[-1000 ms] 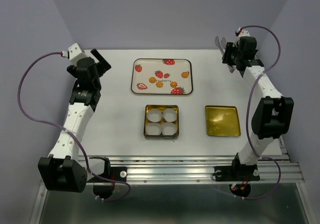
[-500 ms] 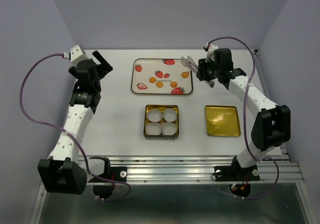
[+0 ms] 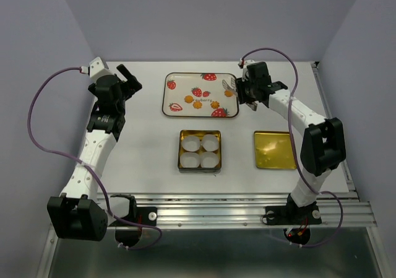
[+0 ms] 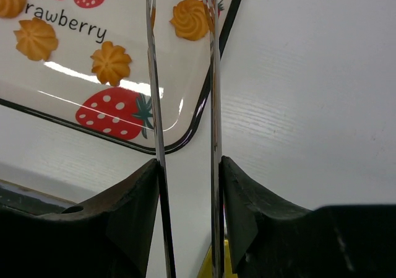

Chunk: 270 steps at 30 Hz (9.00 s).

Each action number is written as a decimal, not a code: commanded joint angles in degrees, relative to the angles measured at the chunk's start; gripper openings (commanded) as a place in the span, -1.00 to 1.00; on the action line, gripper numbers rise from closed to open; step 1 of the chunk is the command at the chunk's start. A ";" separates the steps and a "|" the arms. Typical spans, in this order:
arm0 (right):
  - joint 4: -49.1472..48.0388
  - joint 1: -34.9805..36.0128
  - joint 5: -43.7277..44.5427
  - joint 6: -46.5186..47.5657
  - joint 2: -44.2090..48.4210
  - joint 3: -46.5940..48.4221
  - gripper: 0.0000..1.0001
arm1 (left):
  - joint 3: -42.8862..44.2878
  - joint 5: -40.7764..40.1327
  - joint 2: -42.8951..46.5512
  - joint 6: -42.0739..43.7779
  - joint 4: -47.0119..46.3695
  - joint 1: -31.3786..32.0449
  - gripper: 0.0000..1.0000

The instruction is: Pack the cookies

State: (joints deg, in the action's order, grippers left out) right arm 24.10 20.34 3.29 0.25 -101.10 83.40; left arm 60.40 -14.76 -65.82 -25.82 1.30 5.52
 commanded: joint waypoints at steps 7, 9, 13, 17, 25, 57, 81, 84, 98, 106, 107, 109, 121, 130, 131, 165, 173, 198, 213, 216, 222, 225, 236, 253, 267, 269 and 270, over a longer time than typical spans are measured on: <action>1.13 0.49 4.62 1.33 -4.54 5.72 0.00 | -0.11 0.35 0.08 0.25 -2.36 -0.16 0.98; 1.39 0.49 4.97 1.51 -4.98 6.25 0.00 | -0.02 0.00 0.08 0.33 -2.36 -0.16 0.98; 1.57 0.49 4.97 1.86 -6.04 6.78 0.01 | -0.02 -0.26 -0.36 0.42 -2.36 -0.16 0.98; 2.36 0.49 4.45 2.12 -7.00 7.31 0.01 | 0.07 -0.35 -0.27 0.42 -2.36 -0.16 0.98; 2.89 0.49 1.72 2.12 -7.53 7.13 0.07 | -0.02 -0.88 -0.27 -0.01 -2.36 -0.16 0.98; 6.57 2.07 4.97 3.00 -7.89 7.66 -0.21 | -0.02 -1.14 -0.36 -0.46 -2.00 -0.16 0.98; 0.15 8.48 -1.80 0.54 13.72 -8.86 -0.34 | -2.74 8.16 -0.80 -1.60 -4.20 -0.16 0.98; 1.04 11.47 -2.58 -0.16 16.54 -11.49 -0.34 | -3.79 10.80 -1.24 -2.39 -5.25 -0.07 0.98; 5.43 28.09 -0.04 -7.89 27.18 -20.29 -0.33 | -6.09 10.72 -1.06 -3.27 -5.17 4.59 0.98; 11.14 30.63 5.06 -10.97 29.11 -21.96 -0.33 | -6.35 9.23 0.08 -3.44 -4.29 6.70 0.98; 11.32 30.64 5.32 -11.06 29.29 -22.05 -0.33 | -6.35 9.23 0.08 -3.44 -4.20 6.70 0.98; 11.41 30.64 5.06 -11.33 29.90 -22.31 -0.32 | -6.26 9.14 0.08 -3.44 -4.03 6.96 0.98; 13.08 30.64 6.03 -11.76 30.35 -23.89 -0.31 | -6.00 8.17 0.26 -3.53 -3.23 7.49 0.98; 12.91 30.64 7.52 -11.85 30.08 -25.12 -0.28 | -5.64 7.82 0.34 -3.44 -2.71 7.75 0.98; 12.73 30.64 7.26 -11.77 29.82 -25.21 -0.28 | -5.65 7.82 0.34 -3.36 -2.71 7.75 0.98; 13.43 30.64 6.64 -9.40 29.55 -19.59 0.01 | -4.85 5.10 1.84 -2.65 -1.48 8.37 0.98; 11.33 30.64 9.96 -9.65 34.74 -15.55 0.05 | -4.33 5.10 1.58 -2.92 -1.65 8.46 0.98; 5.96 12.97 9.10 -3.77 1.00 1.51 0.11 | -2.75 2.99 0.78 -0.28 -1.39 8.54 0.98; 6.05 12.45 9.80 -3.50 -3.58 2.74 0.10 | -2.48 2.46 -0.18 -0.28 -1.39 8.46 0.98; 6.40 12.45 9.72 -3.59 -3.75 3.18 -0.03 | -2.39 2.20 -0.45 -0.10 -1.39 8.54 0.98; 7.98 12.45 8.93 -3.24 -2.79 3.70 -0.19 | -2.22 2.28 -0.62 -0.28 -1.39 8.46 0.98; 8.86 12.45 9.45 -3.06 -2.35 4.58 -0.24 | -2.57 1.93 -0.19 -0.63 -1.48 8.46 0.98; 8.86 12.45 7.61 -2.98 1.69 4.67 -0.26 | -4.32 2.90 2.63 -1.68 -1.39 8.54 0.98; 8.07 12.45 6.91 -2.98 4.95 3.35 -0.33 | -4.94 3.87 3.42 -1.69 -1.39 8.54 0.98; 17.01 12.45 7.35 -7.19 6.88 4.92 -0.37 | -4.15 4.66 1.57 -1.16 -1.65 8.54 0.98; 19.31 12.45 6.82 -7.72 6.97 5.81 -0.37 | -4.50 4.74 1.57 -1.25 -1.65 8.54 0.98; 20.36 12.45 6.99 -7.72 6.79 6.25 -0.37 | -4.59 4.74 1.49 -1.25 -1.65 8.54 0.98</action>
State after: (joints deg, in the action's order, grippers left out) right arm 39.38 33.04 10.24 -5.67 -95.85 85.80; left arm 55.83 -10.50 -64.49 -27.53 1.19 13.80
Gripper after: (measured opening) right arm 0.368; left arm 0.987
